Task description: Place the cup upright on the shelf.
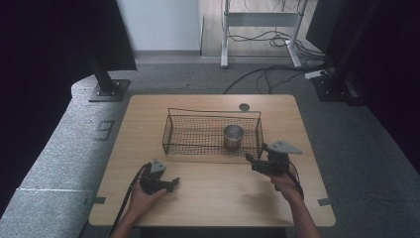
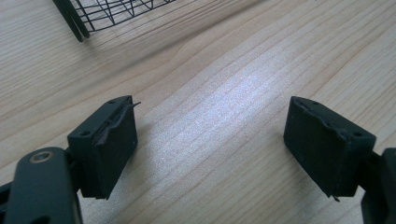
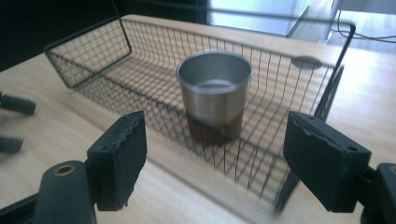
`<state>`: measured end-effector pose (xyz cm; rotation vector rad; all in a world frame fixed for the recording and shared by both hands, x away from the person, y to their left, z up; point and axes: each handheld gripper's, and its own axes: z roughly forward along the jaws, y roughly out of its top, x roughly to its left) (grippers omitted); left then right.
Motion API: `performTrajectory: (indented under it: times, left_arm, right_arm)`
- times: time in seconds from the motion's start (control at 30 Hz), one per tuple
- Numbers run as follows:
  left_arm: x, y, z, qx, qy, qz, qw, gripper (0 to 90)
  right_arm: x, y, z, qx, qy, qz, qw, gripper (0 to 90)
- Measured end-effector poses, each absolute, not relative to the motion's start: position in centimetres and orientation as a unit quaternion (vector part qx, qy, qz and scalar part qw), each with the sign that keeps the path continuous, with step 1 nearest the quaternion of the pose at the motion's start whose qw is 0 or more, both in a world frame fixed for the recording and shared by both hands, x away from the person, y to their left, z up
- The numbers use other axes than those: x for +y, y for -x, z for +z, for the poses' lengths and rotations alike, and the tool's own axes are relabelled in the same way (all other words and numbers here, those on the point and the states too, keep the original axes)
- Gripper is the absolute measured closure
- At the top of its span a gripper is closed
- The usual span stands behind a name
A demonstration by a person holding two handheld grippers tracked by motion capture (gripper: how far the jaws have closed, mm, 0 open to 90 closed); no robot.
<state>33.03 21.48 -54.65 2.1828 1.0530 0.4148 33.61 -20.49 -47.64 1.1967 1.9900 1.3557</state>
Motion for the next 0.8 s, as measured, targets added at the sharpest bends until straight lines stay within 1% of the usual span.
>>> performTrajectory:
  times: [0.23, 0.43, 0.8]
  left_arm:
    - [21.5, -33.0, -54.7, 0.404, -0.837, 0.159, 0.335, 17.3]
    - [21.5, -33.0, -54.7, 0.404, -0.836, 0.159, 0.335, 17.3]
    - [21.5, -33.0, -54.7, 0.404, -0.836, 0.159, 0.335, 17.3]
  right_arm:
    - [-21.3, -31.5, -50.7, 0.740, -0.437, 0.467, 0.206, 21.2]
    - [-21.6, -30.6, -52.4, 0.749, -0.441, 0.456, 0.190, 21.2]
    - [-21.4, -30.6, -53.0, 0.751, -0.443, 0.451, 0.188, 20.0]
